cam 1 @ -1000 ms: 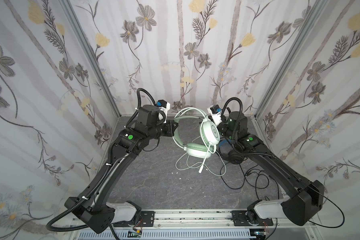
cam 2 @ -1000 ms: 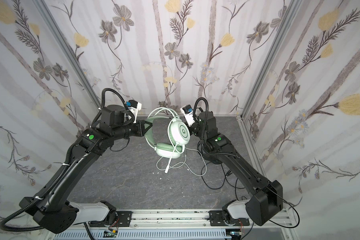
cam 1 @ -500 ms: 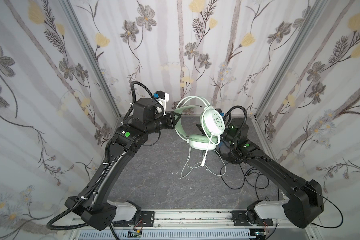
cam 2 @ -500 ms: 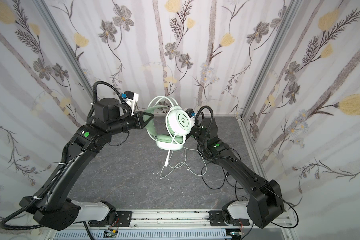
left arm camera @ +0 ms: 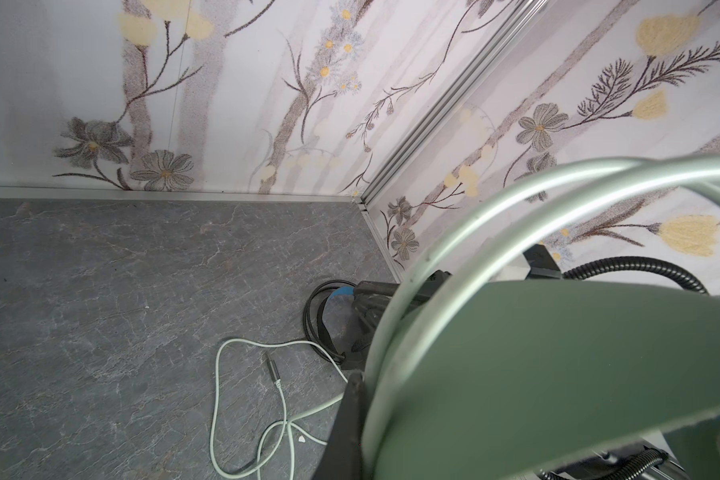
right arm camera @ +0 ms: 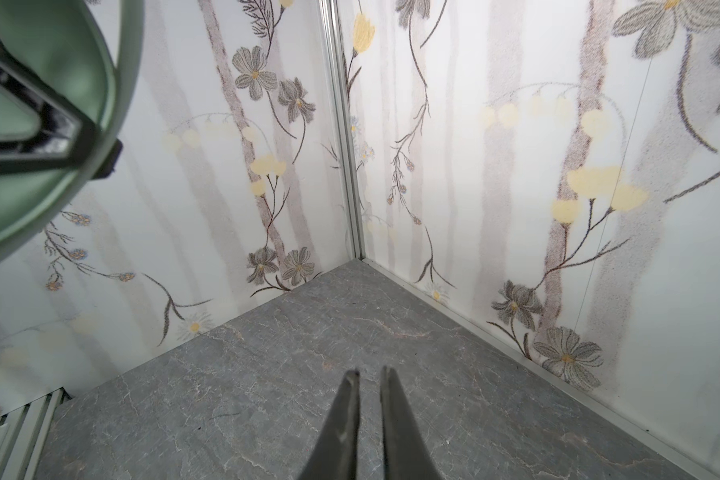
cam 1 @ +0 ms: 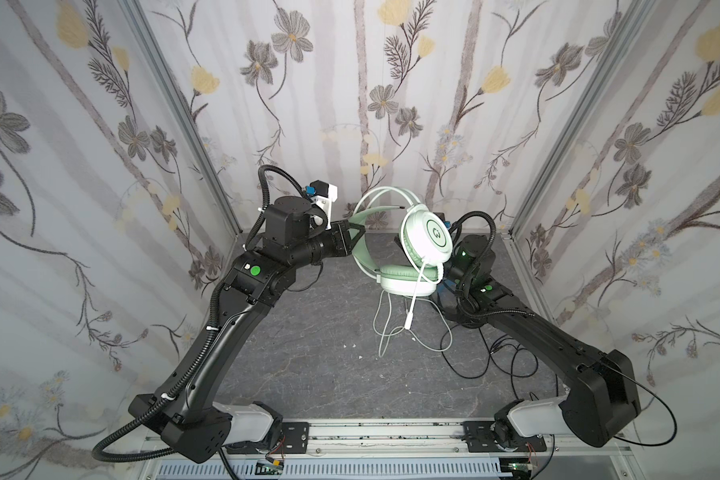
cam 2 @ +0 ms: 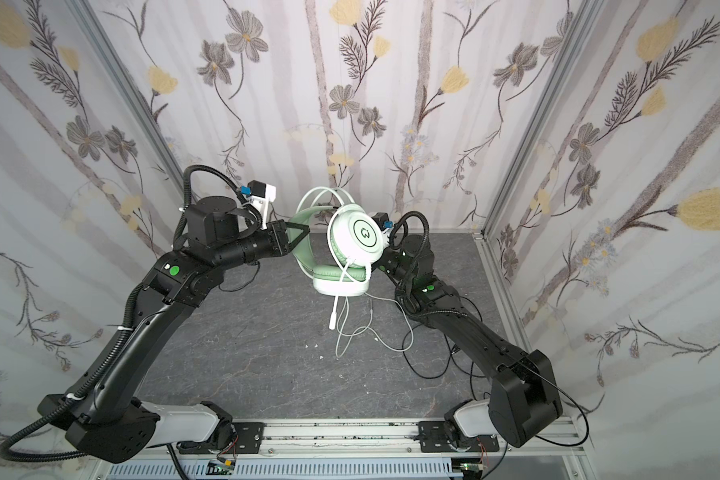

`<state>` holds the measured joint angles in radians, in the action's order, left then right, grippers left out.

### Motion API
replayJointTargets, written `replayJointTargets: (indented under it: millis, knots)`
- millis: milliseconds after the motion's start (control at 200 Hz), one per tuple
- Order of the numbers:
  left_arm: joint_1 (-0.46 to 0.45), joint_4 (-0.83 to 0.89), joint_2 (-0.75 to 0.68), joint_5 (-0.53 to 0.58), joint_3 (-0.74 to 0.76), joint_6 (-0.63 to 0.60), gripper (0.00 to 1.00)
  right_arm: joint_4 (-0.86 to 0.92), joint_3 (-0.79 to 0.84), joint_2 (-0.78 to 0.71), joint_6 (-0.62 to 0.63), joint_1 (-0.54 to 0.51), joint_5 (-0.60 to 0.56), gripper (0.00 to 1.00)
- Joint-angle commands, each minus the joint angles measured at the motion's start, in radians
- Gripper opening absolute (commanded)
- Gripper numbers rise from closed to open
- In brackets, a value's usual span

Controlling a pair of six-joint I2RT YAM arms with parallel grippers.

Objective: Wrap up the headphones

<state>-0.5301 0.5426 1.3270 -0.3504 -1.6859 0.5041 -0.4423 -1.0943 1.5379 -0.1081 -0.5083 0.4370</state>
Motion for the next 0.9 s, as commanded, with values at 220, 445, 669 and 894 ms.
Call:
replayJointTargets:
  millis: [220,445,669,894]
  knots:
    - [0.002,-0.07,-0.022,0.031,0.049,0.017,0.0,0.392,-0.212,-0.025,0.179,-0.003,-0.271,0.0]
    - [0.001,-0.058,-0.025,0.024,0.105,-0.002,0.0,0.665,-0.409,0.051,0.207,-0.003,-0.421,0.0]
    - [0.001,-0.065,-0.029,-0.003,0.129,-0.003,0.0,0.803,-0.539,0.144,0.176,-0.002,-0.487,0.0]
    - [-0.002,-0.075,-0.032,-0.043,0.146,0.005,0.0,0.91,-0.665,0.246,0.161,-0.001,-0.5,0.0]
